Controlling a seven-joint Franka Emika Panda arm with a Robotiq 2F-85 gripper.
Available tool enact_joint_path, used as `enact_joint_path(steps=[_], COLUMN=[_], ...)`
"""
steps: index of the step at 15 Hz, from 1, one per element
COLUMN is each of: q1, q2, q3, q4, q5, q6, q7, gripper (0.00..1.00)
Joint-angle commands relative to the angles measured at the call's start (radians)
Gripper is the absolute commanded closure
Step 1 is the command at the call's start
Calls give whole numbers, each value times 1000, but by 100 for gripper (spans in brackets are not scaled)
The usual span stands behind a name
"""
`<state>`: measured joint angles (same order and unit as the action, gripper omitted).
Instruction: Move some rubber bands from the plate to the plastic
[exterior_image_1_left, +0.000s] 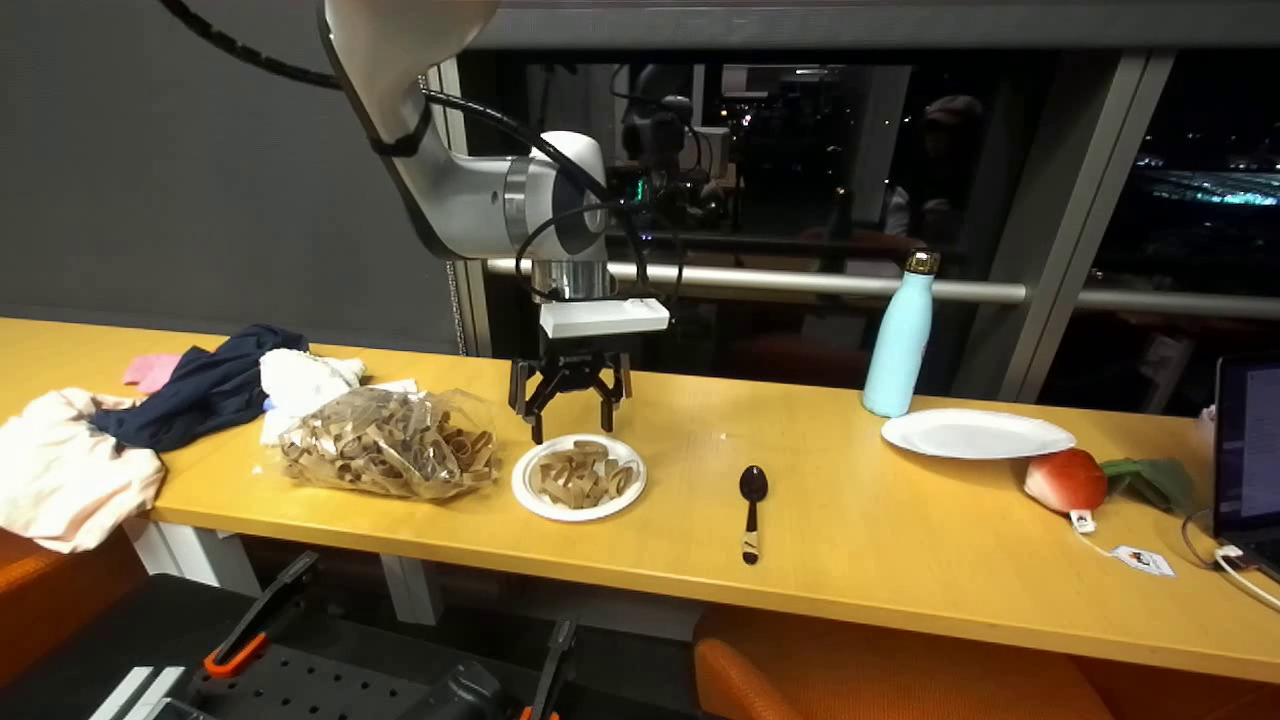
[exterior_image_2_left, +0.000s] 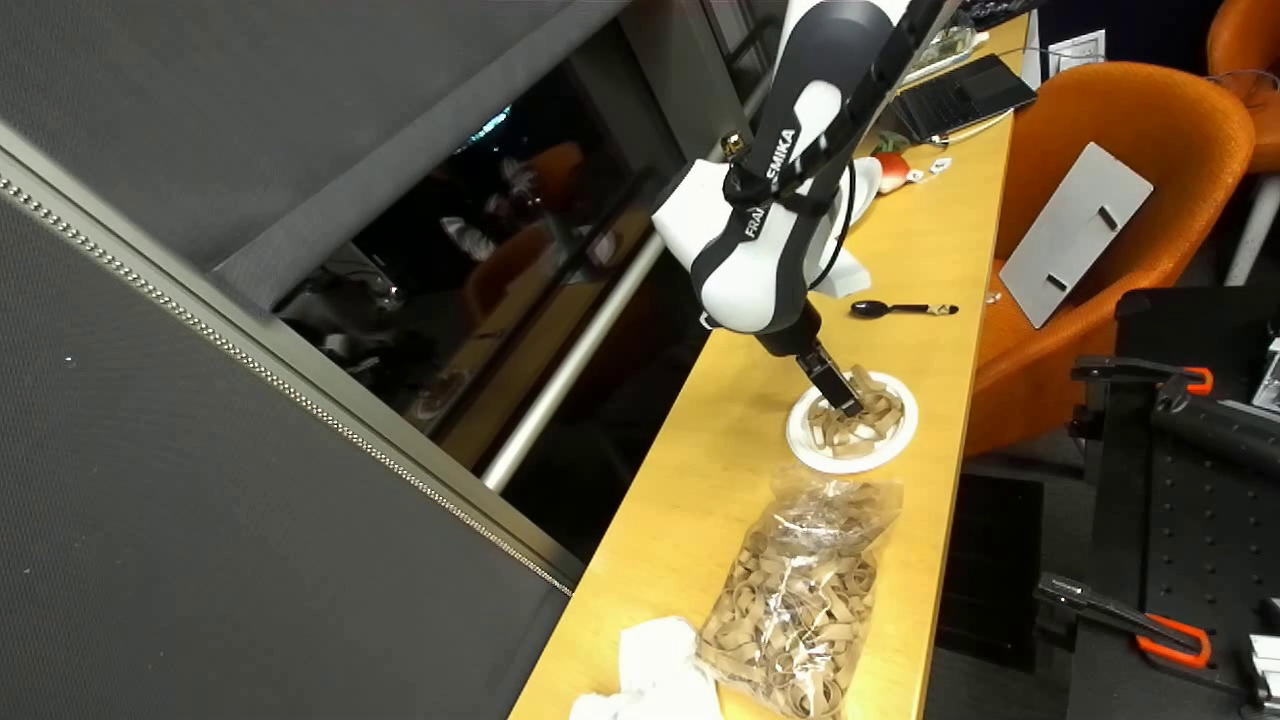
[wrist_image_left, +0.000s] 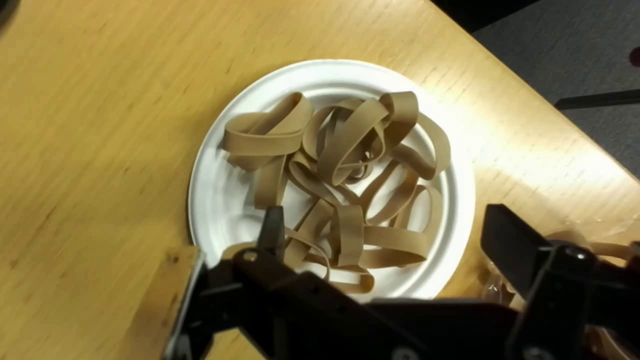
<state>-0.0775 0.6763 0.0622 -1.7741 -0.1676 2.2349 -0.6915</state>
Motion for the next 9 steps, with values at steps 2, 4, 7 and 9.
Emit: enact_joint_path(steps=[2,4,7,9], q1=[1,-1,-1,-4], q2=[-15,-15,-13,-13], q3=[-8,4,2,-3], q4=[-69,-104,-157,-181], q5=[-29,-17,-23,-29], q6=[117,155,227,259], q7=[39,47,62,68], gripper=[0,0,0,0])
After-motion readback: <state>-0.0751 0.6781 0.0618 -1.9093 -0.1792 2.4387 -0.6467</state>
